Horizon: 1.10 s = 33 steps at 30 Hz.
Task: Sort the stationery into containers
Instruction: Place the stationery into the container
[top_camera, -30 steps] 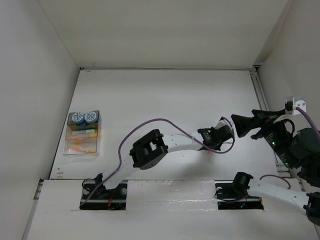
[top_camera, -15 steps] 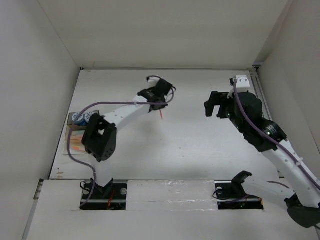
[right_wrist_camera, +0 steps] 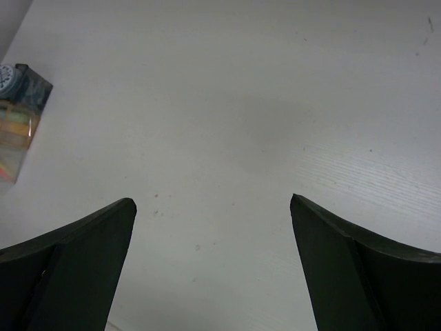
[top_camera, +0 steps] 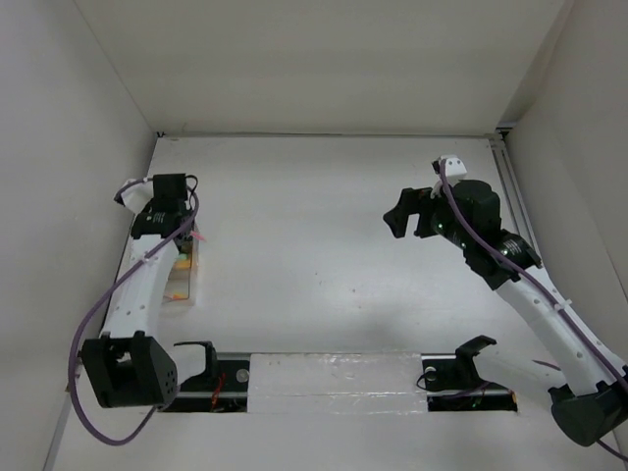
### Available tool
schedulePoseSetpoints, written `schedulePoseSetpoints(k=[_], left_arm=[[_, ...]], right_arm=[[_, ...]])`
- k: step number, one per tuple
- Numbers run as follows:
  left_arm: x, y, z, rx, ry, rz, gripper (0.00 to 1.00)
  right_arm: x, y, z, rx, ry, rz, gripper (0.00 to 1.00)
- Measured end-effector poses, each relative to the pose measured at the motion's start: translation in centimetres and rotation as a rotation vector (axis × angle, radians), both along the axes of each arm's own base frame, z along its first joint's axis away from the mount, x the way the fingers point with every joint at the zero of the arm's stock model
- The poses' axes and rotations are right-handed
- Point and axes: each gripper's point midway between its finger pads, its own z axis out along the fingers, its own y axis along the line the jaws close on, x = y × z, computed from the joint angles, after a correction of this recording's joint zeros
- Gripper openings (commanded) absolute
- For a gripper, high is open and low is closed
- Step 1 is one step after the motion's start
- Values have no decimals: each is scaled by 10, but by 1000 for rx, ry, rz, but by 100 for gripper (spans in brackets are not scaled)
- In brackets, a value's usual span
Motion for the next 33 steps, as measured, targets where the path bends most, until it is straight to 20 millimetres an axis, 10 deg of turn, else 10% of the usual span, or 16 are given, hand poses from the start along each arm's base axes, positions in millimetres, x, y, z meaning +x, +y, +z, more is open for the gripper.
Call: schedulePoseSetpoints(k=[11, 20, 33], left_arm=[[-68, 23, 13, -47, -98, 212, 0], [-105, 70, -48, -138, 27, 374, 0], [-100, 62, -73, -234, 61, 300, 0]], right_arm=[[-8, 13, 3, 28, -17, 96, 100], [-11, 16, 0, 30, -13, 120, 100], [-11, 15, 0, 26, -16, 121, 100]])
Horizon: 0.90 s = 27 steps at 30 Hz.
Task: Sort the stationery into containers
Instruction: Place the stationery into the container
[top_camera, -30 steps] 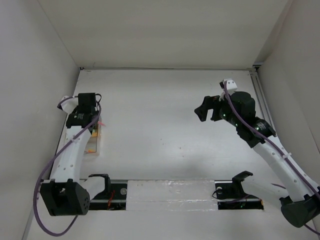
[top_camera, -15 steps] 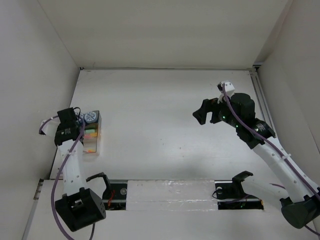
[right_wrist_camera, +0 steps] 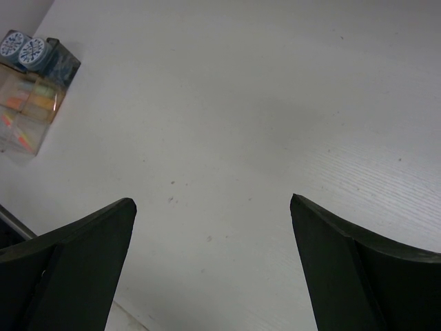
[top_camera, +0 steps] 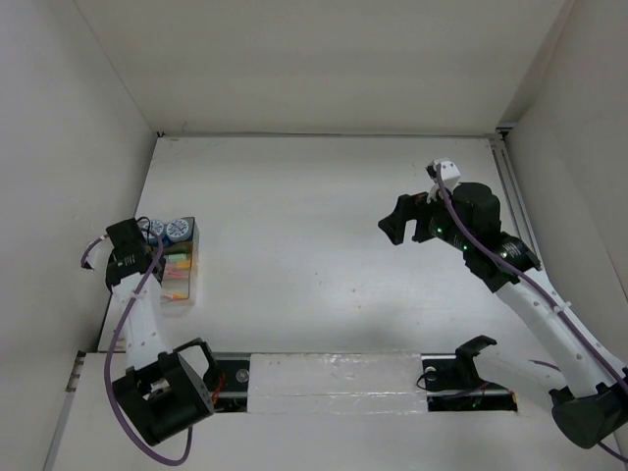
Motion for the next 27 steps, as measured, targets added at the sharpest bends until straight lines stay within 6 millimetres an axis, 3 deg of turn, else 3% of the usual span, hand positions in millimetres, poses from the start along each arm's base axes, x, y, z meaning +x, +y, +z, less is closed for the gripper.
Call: schedulePoseSetpoints(k=[9, 15, 27], left_arm=[[-3, -2, -2, -13, 18, 2, 0], [-4, -2, 8, -28, 15, -3, 0], [-24, -3, -7, -87, 119, 70, 0]], right_arm=[[0, 0, 0, -2, -2, 1, 100], [-1, -1, 3, 2, -9, 1, 100], [-10, 2, 25, 50, -79, 37, 100]])
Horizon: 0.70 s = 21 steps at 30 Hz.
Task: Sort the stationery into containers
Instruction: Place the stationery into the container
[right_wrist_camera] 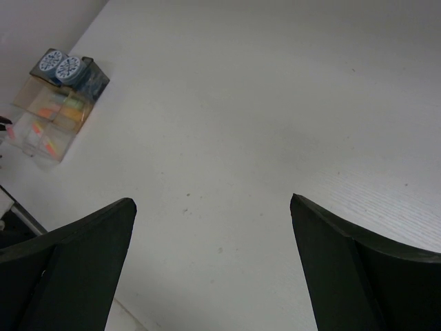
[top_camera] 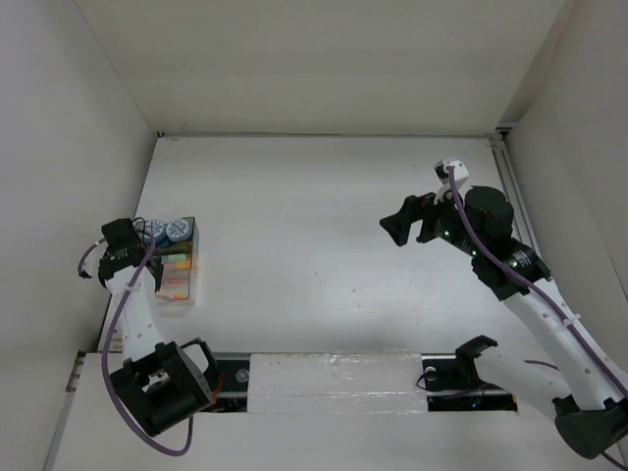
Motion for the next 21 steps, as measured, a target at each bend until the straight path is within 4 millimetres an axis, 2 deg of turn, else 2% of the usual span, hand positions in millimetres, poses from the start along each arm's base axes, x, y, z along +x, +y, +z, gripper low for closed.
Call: schedulePoseSetpoints(k=[8, 12, 21], left_arm=[[-8, 7, 5, 27, 17, 71, 0], [-12, 11, 0, 33, 48, 105, 0], [-12, 12, -2, 36, 58, 110, 0]], right_arm=[[-12, -2, 12, 28, -44, 21, 100], [-16, -2, 17, 38, -62, 28, 100], [-19, -1, 17, 44, -65, 43, 100]])
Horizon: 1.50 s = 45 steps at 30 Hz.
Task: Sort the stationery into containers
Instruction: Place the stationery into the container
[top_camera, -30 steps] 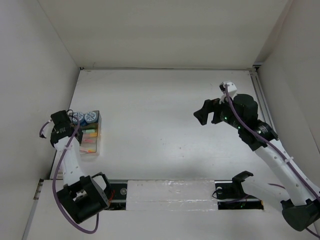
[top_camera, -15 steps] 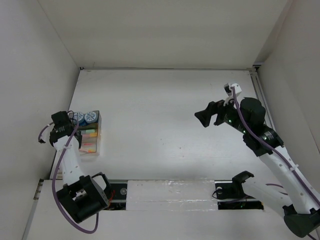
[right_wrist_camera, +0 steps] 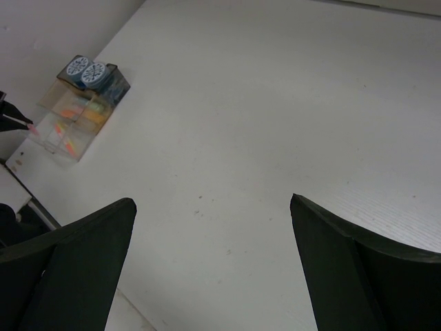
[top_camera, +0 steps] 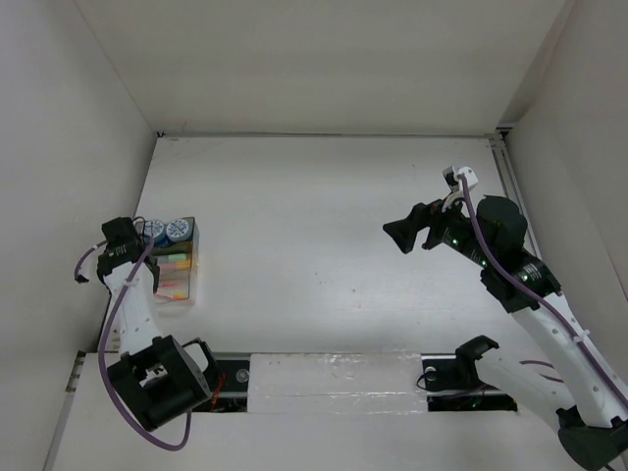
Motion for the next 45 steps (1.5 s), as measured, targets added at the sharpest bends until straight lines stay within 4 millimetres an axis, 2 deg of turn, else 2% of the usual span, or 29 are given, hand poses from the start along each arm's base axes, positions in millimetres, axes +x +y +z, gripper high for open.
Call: schedulePoseSetpoints(k=[10, 23, 27, 28, 31, 35, 36, 42, 44, 45], left_arm=[[14, 2, -11, -23, 14, -60, 0], [23, 1, -25, -52, 52, -144, 0], [23, -1, -28, -63, 62, -163, 10], [23, -1, -28, -64, 62, -166, 16], [24, -1, -28, -63, 61, -170, 22], [24, -1, -27, -60, 56, -170, 42], [24, -1, -26, -58, 56, -172, 45], [25, 0, -15, -33, 15, -171, 49], [27, -1, -8, -23, -5, -179, 57], [29, 0, -2, -13, -22, -186, 68]], right_arm=[[-1, 1, -2, 0, 2, 6, 100], [-1, 0, -2, 0, 2, 4, 100], [-1, 0, -1, 1, -2, 2, 100], [-2, -1, 0, 2, -4, 0, 100], [-2, -1, 1, 3, -8, -2, 100], [-2, -1, 1, 3, -7, -2, 100], [-2, -1, 1, 3, -7, -2, 100], [-2, -1, 1, 3, -7, -2, 100], [-2, -1, 1, 3, -7, -2, 100], [-2, -1, 1, 3, -7, -2, 100]])
